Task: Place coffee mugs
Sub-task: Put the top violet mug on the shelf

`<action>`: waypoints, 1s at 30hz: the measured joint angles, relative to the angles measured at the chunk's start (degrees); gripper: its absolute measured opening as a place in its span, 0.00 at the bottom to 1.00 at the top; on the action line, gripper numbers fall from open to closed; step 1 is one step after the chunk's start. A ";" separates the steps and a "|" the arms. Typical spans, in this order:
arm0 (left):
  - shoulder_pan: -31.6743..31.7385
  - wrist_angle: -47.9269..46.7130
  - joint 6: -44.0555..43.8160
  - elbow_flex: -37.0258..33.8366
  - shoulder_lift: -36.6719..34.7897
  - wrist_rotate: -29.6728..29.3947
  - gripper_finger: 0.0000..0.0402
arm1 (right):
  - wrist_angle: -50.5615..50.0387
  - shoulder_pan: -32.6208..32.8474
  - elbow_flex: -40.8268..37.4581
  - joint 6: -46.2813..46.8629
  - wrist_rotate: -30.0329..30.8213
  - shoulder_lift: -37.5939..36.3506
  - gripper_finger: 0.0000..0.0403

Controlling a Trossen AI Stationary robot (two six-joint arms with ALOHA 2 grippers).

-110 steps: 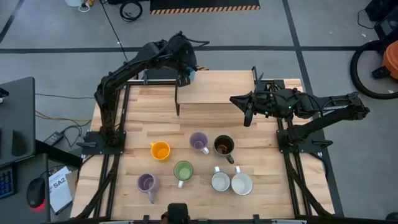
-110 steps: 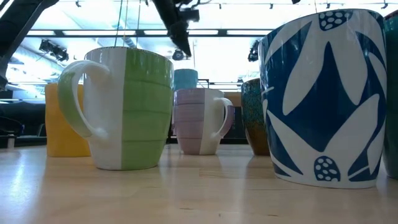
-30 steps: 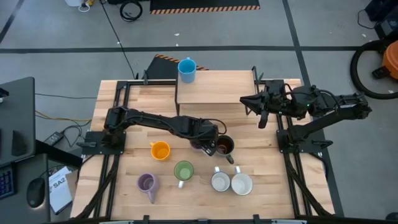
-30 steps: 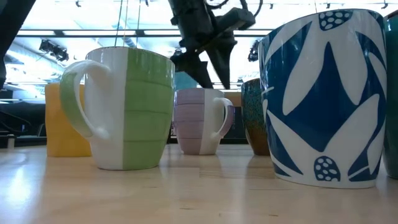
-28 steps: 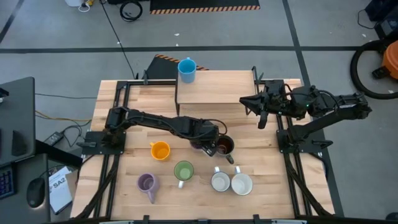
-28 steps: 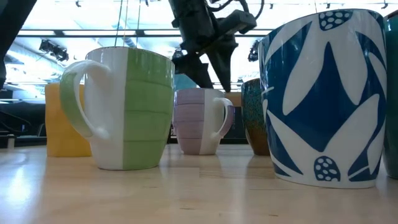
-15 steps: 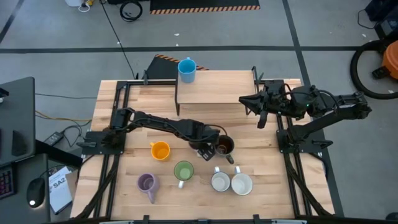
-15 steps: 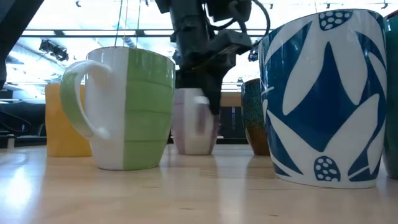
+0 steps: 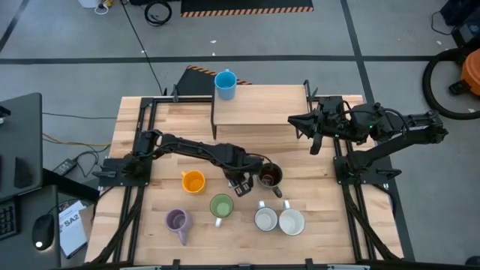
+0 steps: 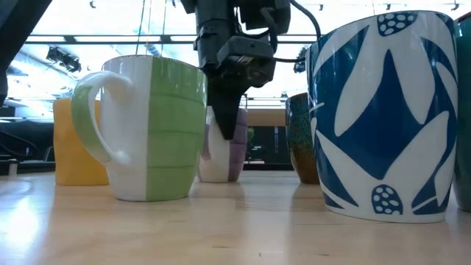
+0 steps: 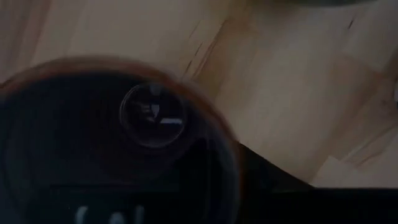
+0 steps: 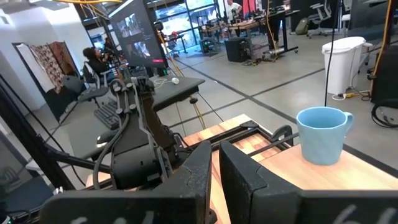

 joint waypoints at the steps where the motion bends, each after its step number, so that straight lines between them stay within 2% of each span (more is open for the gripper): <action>1: 0.24 -0.18 0.73 0.00 0.00 0.12 0.09 | 0.00 -0.02 0.00 0.01 0.00 0.00 0.09; 3: 1.03 -0.48 1.57 0.04 -0.33 1.43 0.06 | 0.00 -0.01 0.00 0.14 0.00 0.00 0.09; 6: 2.78 -0.88 2.72 0.24 -0.73 4.27 0.06 | 0.00 -0.02 0.00 0.45 0.00 0.00 0.09; 9: 4.64 -5.78 5.09 2.69 -1.33 4.41 0.06 | -0.01 -0.02 0.00 0.49 0.00 0.00 0.09; 15: 8.51 -17.04 10.72 14.76 -1.96 6.73 0.06 | 0.33 -0.01 0.00 0.36 0.02 0.00 0.09; 21: 12.81 -23.93 13.22 26.12 -2.01 7.60 0.06 | 0.37 0.00 0.00 0.10 0.58 0.00 0.09; 26: 15.99 -28.91 15.85 31.83 -2.03 6.84 0.06 | 0.37 -0.02 0.00 -0.05 1.31 0.03 0.09; 30: 18.00 -31.45 18.99 34.04 -2.03 4.02 0.06 | 0.42 -0.02 0.00 -0.07 1.33 0.41 0.09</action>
